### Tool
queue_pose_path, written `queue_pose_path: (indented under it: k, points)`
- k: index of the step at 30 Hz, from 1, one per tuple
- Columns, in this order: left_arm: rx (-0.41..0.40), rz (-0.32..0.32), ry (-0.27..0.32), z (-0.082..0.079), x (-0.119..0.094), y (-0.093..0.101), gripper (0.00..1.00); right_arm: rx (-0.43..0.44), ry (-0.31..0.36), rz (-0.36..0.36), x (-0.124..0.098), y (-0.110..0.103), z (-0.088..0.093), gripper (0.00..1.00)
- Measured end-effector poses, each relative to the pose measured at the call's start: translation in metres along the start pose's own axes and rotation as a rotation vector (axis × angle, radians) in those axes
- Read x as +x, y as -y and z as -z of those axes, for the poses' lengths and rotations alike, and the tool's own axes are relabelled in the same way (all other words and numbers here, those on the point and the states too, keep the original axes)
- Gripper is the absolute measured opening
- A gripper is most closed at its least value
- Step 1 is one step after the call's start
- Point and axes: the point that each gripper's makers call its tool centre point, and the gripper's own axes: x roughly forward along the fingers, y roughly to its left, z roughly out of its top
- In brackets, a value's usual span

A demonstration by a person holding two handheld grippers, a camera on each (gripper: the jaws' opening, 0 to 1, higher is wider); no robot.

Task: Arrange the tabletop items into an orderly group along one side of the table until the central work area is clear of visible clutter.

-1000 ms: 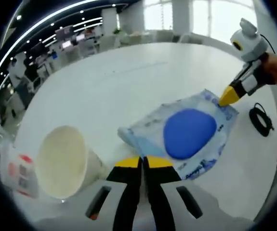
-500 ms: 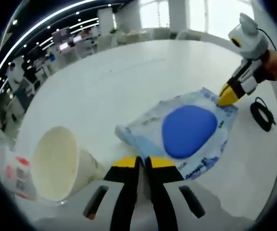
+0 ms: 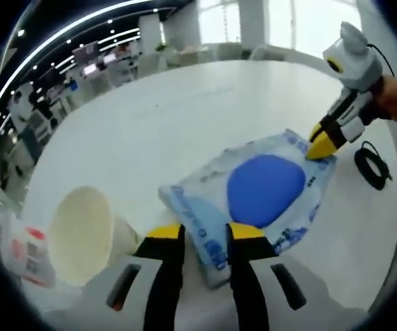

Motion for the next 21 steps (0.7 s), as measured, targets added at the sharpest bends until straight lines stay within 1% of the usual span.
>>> queue_pose_path:
  k: [5, 9, 12, 13, 14, 16, 19, 20, 21]
  points:
    - [-0.011, -0.015, 0.019, -0.005, -0.004, -0.001, 0.34, 0.003, 0.007, -0.001, -0.001, -0.001, 0.0, 0.16]
    - [-0.013, -0.011, 0.028, -0.007, -0.007, 0.0, 0.35, 0.006, 0.023, 0.002, -0.004, -0.001, -0.001, 0.21]
    - [-0.011, -0.007, 0.036, -0.009, -0.011, 0.004, 0.36, -0.027, 0.027, 0.016, -0.008, 0.0, -0.001, 0.25]
    - [-0.011, -0.005, 0.04, -0.01, -0.012, 0.005, 0.36, -0.049, 0.039, 0.022, -0.01, 0.001, -0.003, 0.27]
    - [-0.01, -0.004, 0.043, -0.011, -0.012, 0.006, 0.37, -0.048, 0.041, 0.024, -0.012, 0.0, -0.003, 0.31]
    - [-0.013, 0.002, 0.054, -0.014, -0.014, 0.009, 0.38, -0.057, 0.053, 0.026, -0.015, 0.001, -0.005, 0.36]
    - [-0.013, 0.011, 0.07, -0.02, -0.018, 0.013, 0.38, -0.076, 0.075, 0.05, -0.022, 0.002, -0.009, 0.48]
    - [-0.013, 0.017, 0.079, -0.023, -0.02, 0.016, 0.39, -0.078, 0.094, 0.056, -0.024, 0.002, -0.012, 0.52]
    - [-0.012, 0.019, 0.081, -0.024, -0.021, 0.017, 0.39, -0.079, 0.102, 0.057, -0.026, 0.002, -0.014, 0.55]
